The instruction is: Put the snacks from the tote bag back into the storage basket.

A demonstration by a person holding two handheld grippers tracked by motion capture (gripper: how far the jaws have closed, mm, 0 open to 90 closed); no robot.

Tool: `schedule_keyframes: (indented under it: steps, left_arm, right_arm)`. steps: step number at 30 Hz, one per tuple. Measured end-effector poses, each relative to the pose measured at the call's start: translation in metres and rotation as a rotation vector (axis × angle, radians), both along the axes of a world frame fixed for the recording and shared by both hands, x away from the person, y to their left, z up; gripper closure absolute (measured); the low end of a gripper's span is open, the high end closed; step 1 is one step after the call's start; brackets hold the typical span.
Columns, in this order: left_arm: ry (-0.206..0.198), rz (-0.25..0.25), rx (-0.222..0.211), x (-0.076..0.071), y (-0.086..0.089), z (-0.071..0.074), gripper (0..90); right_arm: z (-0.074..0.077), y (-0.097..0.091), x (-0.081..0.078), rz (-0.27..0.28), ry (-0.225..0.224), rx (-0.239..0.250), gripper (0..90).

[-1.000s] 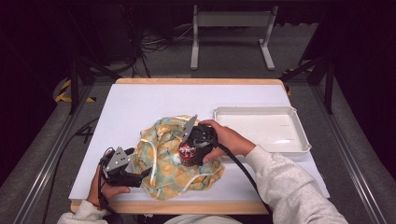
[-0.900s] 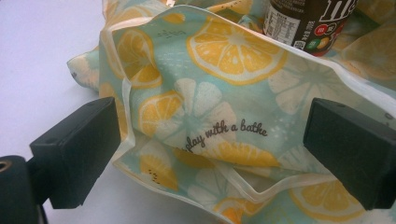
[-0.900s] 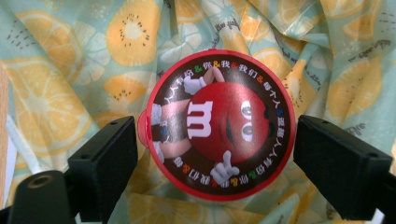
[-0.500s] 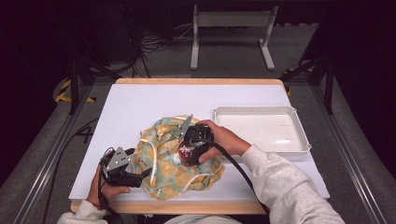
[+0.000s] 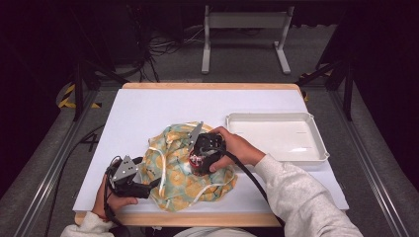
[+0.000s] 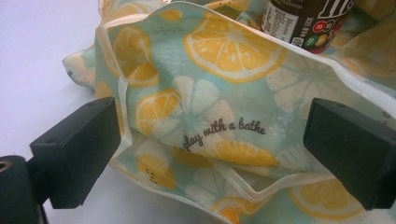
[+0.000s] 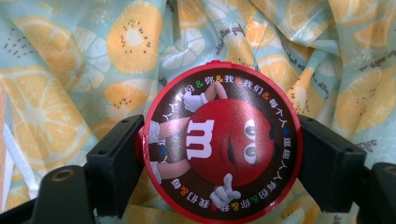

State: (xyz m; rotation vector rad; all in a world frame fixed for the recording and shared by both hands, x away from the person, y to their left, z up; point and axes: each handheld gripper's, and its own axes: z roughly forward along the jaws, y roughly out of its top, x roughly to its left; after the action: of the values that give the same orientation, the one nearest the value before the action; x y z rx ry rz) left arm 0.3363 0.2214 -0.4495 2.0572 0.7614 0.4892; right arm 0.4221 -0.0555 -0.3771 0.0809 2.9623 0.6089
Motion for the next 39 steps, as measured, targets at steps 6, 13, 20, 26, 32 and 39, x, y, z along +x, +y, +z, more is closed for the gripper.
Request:
schedule_keyframes:
  steps: [6, 13, 20, 26, 32, 39]
  left_arm:
    - [0.001, 0.001, -0.001, 0.0, 0.0, 0.0, 4.7]
    - [0.001, 0.001, -0.001, 0.0, 0.0, 0.0, 4.7]
    - [0.008, 0.007, 0.001, 0.0, 0.0, -0.001, 4.7]
    - [0.008, 0.007, -0.001, 0.0, 0.0, -0.001, 4.8]
    - [0.007, 0.006, 0.002, 0.0, 0.0, -0.001, 4.8]
    - [0.009, 0.005, 0.002, 0.0, 0.0, -0.001, 4.8]
  right_arm:
    - [0.001, 0.0, -0.001, 0.01, -0.009, -0.007, 23.1]
    - [0.003, 0.001, -0.002, 0.021, -0.02, -0.024, 23.1]
    - [0.003, 0.003, -0.003, 0.028, -0.027, -0.042, 23.1]
    - [0.008, 0.004, -0.005, 0.045, -0.038, -0.05, 23.1]
    - [0.012, 0.002, -0.007, 0.049, -0.045, -0.047, 23.1]
    - [0.018, 0.001, -0.009, 0.059, -0.056, -0.041, 23.2]
